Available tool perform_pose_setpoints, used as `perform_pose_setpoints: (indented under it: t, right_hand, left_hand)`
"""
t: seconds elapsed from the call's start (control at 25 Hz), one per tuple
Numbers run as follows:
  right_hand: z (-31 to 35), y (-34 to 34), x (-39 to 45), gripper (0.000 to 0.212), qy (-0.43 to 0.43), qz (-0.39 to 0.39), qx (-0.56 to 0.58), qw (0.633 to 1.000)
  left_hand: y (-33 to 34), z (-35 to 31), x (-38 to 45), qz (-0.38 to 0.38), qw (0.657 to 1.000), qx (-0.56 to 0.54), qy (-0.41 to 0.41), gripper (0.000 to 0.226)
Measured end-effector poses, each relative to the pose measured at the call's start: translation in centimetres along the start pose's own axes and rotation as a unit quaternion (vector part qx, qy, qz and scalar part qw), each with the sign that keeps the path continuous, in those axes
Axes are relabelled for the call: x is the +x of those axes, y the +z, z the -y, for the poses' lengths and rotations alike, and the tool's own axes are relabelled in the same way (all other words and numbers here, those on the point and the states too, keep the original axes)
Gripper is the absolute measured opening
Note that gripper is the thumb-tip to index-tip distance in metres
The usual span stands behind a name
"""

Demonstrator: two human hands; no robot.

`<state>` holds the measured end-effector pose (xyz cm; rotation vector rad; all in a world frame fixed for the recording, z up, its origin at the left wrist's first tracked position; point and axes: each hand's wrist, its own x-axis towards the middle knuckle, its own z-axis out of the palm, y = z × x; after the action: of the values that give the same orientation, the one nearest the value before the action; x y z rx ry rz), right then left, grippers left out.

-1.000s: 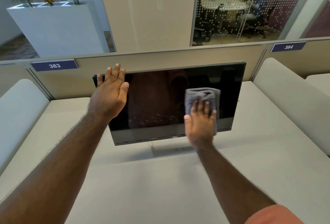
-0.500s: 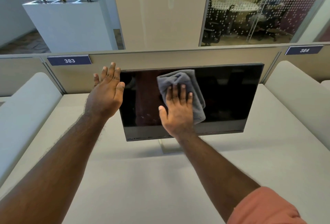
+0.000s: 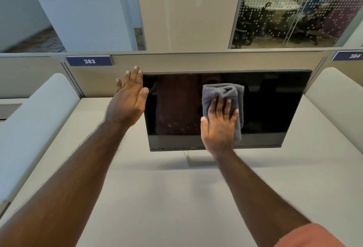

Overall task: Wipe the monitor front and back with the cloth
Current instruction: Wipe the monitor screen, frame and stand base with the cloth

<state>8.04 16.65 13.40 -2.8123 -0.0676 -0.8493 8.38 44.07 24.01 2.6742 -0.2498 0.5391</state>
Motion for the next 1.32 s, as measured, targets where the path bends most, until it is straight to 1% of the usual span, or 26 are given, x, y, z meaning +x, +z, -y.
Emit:
perform_pose_setpoints:
  t: [0.08, 0.2, 0.32, 0.4, 0.6, 0.72, 0.8, 0.92, 1.0, 1.08, 1.2, 1.32]
  right_hand:
    - [1.2, -0.8, 2.0, 0.071, -0.016, -0.021, 0.018, 1.0]
    - [5.1, -1.0, 3.7, 0.075, -0.089, -0.036, 0.034, 0.995]
    - [9.1, 0.5, 2.4, 0.073, -0.184, -0.022, 0.048, 0.982]
    - [10.5, 2.2, 0.5, 0.07, -0.216, 0.001, 0.06, 0.975]
    - [9.4, 6.6, -5.9, 0.068, -0.239, 0.081, 0.04, 0.967]
    - [7.8, 7.6, -9.4, 0.066, -0.22, 0.13, 0.032, 0.966]
    - [7.5, 7.3, -9.5, 0.066, -0.202, 0.131, 0.033, 0.97]
    - [8.7, 5.7, -6.4, 0.067, -0.177, 0.094, 0.035, 0.979]
    - [9.9, 4.6, -4.0, 0.067, -0.176, 0.069, 0.043, 0.981]
    - [11.2, 4.2, -2.6, 0.067, -0.183, 0.054, 0.053, 0.98]
    - [12.5, 4.9, -3.1, 0.066, -0.191, 0.06, 0.063, 0.978]
    - [12.2, 7.2, -6.6, 0.066, -0.2, 0.101, 0.065, 0.972]
  left_hand:
    - [0.1, 0.1, -0.2, -0.001, 1.0, -0.027, 0.003, 0.059]
    - [0.1, 0.4, -0.3, 0.001, 0.997, -0.072, 0.007, 0.06]
    - [0.1, 1.0, -0.4, 0.004, 0.994, -0.109, 0.007, 0.06]
    - [0.4, 1.2, -0.7, 0.004, 0.992, -0.128, 0.002, 0.06]
    - [2.1, 1.3, -2.0, 0.012, 0.977, -0.209, -0.031, 0.061]
    - [3.2, 1.5, -2.8, 0.011, 0.969, -0.242, -0.044, 0.06]
    - [3.6, 1.5, -3.2, 0.013, 0.963, -0.264, -0.056, 0.06]
    - [3.7, 1.4, -3.5, 0.012, 0.946, -0.314, -0.079, 0.06]
    - [3.6, 1.4, -3.7, 0.013, 0.935, -0.344, -0.085, 0.06]
    - [3.5, 1.4, -3.8, 0.016, 0.932, -0.352, -0.086, 0.06]
    - [3.4, 1.2, -3.6, 0.012, 0.926, -0.364, -0.1, 0.06]
    - [3.5, 1.2, -3.6, 0.017, 0.929, -0.354, -0.109, 0.059]
